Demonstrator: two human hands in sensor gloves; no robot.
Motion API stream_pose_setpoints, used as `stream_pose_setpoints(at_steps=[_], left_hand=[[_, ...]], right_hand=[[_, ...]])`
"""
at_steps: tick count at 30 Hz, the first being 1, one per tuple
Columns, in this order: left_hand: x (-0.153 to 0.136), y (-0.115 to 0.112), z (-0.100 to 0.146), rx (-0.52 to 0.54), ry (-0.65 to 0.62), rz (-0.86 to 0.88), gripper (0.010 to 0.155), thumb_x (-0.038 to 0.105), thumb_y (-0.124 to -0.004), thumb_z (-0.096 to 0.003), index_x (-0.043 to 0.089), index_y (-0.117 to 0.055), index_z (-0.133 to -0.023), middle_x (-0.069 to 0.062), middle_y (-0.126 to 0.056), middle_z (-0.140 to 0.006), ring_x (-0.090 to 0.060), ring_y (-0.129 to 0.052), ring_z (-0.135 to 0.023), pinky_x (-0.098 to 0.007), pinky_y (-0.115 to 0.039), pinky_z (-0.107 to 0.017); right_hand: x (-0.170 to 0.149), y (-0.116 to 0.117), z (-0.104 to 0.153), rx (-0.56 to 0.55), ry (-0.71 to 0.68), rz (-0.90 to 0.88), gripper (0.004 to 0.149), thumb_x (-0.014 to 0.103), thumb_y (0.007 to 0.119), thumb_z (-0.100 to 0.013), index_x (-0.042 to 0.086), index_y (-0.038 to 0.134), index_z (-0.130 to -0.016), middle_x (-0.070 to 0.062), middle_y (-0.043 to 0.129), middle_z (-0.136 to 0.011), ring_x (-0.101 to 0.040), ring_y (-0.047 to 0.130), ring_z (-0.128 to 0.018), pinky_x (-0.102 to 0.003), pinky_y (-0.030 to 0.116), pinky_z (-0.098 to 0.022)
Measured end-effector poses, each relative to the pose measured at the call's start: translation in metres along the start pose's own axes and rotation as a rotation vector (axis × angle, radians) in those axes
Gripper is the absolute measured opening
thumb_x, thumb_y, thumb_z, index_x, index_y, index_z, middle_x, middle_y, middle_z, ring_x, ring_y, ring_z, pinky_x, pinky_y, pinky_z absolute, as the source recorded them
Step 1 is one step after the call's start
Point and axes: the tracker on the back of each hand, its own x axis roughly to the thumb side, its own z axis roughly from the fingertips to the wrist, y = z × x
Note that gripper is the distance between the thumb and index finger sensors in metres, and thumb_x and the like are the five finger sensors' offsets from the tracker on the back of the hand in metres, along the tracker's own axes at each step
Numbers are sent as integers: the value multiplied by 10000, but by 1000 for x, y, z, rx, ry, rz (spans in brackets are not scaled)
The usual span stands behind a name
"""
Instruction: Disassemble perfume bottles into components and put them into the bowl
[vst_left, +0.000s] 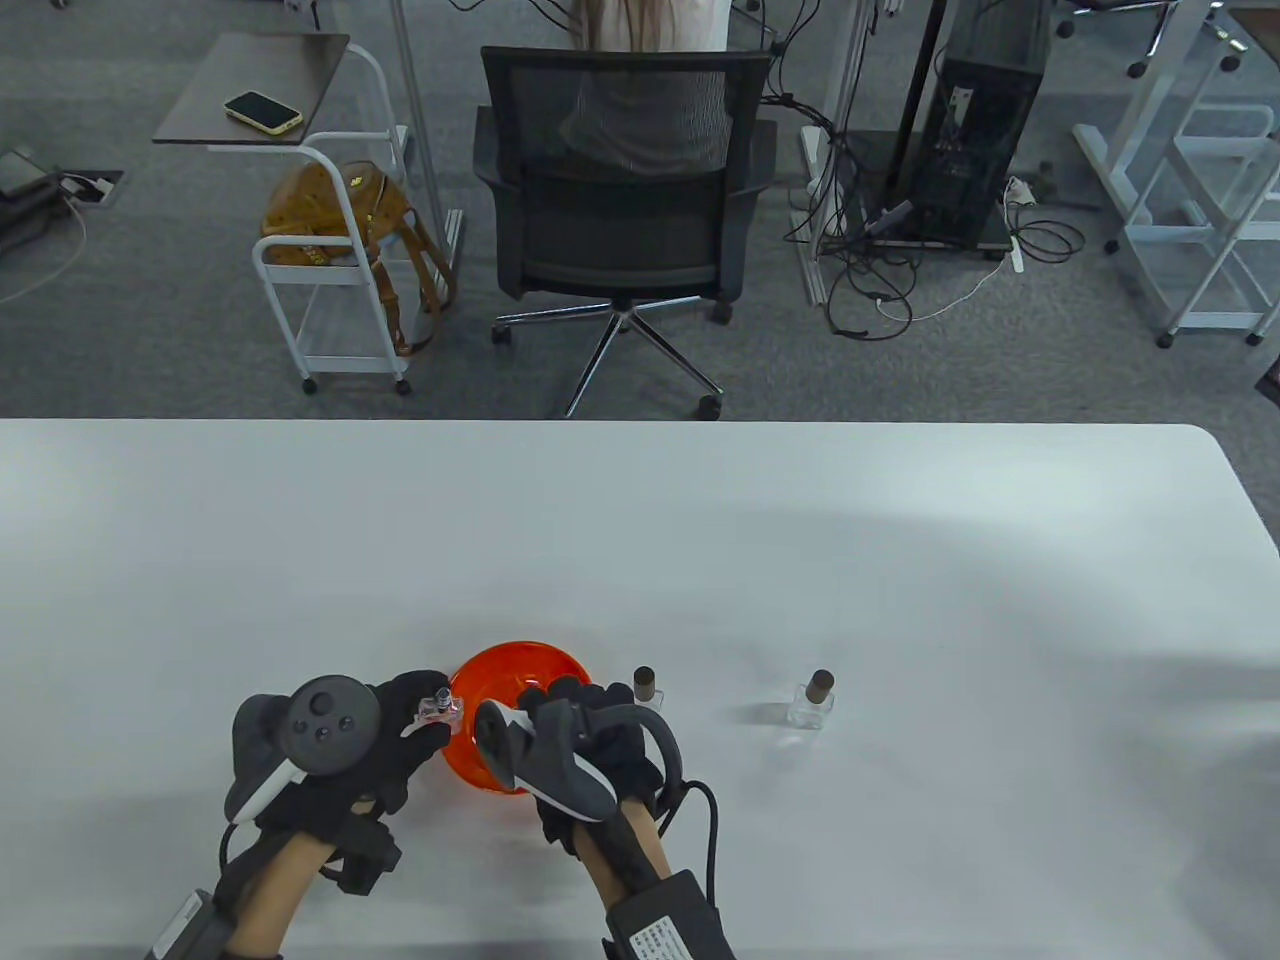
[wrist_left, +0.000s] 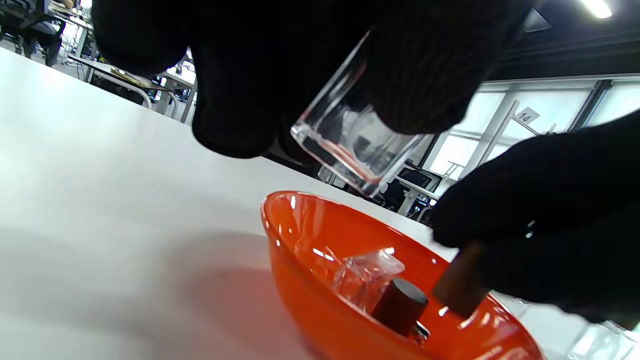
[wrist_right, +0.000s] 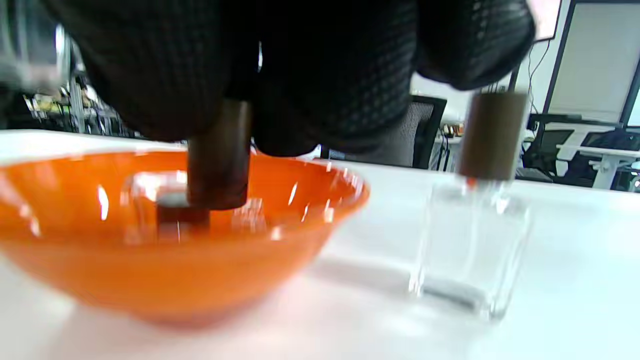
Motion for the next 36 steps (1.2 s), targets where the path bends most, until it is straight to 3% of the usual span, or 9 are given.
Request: stream_pose_setpoints(at_steps=[4,8,14,17,22,29,30,32,36], left_hand=[[1,-2,-1,-11,0,-6,549,384,-860,-441,266,-763,-968,-59,-956,-952,-337,-1041,-754,-593,-730,-612],[1,-2,-1,-14,-6,9,547,370,-875,-434,265,-774,-961,-76,-953,-943,-321,-1056,-746,-591,-745,-610],[6,-6,-1,-31,-31,-35,544,366,-906,-416,262,-813,-942,-74,-959,-923,-304,-1061,-706,-580,-752,-606],[13,-7,0,-9,-62,-46,543,372,-920,-402,258,-845,-927,-75,-970,-901,-286,-1066,-675,-571,-760,-599],[16,-7,1,-4,-86,-61,537,371,-930,-395,252,-879,-917,-74,-970,-895,-278,-1059,-667,-569,-757,-603],[14,-5,2,23,-84,-26,537,368,-918,-402,230,-883,-920,-96,-965,-890,-281,-1055,-659,-573,-754,-599],[13,-4,2,16,-88,-14,536,367,-924,-399,236,-887,-918,-96,-959,-896,-282,-1053,-663,-574,-752,-601],[15,-5,3,-1,-101,-18,534,369,-928,-395,242,-896,-912,-96,-954,-903,-282,-1050,-668,-574,-750,-603],[17,-4,3,29,-102,-34,535,369,-917,-400,231,-888,-916,-95,-960,-891,-275,-1057,-653,-567,-758,-599]], right_hand=[[7,11,-5,38,8,99,513,463,896,-313,294,877,-798,39,1003,-756,-58,1029,-343,-479,854,-479],[-2,-3,-3,20,29,-3,527,469,887,-314,299,862,-813,34,985,-781,-70,1034,-384,-486,842,-498],[-26,-35,7,-122,10,-383,580,528,815,-334,335,775,-880,59,930,-853,-89,1045,-573,-489,804,-588],[-20,-33,7,-126,-6,-603,549,529,818,-327,323,820,-835,61,978,-772,-85,1068,-495,-482,827,-552],[-9,-31,9,-233,21,-452,433,526,822,-323,324,910,-696,98,1051,-565,-34,1080,-317,-441,880,-481],[-9,-30,9,-137,-29,-543,476,401,874,-351,345,795,-816,65,922,-790,-62,1030,-506,-479,814,-566],[-9,-30,10,-185,-14,-518,459,507,821,-338,351,849,-769,82,985,-691,-60,1058,-443,-470,835,-544],[-9,-32,10,-211,-5,-497,414,505,810,-339,329,908,-701,98,1034,-555,-46,1066,-326,-457,862,-508],[-9,-31,10,-151,-35,-543,499,415,862,-348,333,774,-832,76,913,-777,-54,1023,-495,-468,818,-559]])
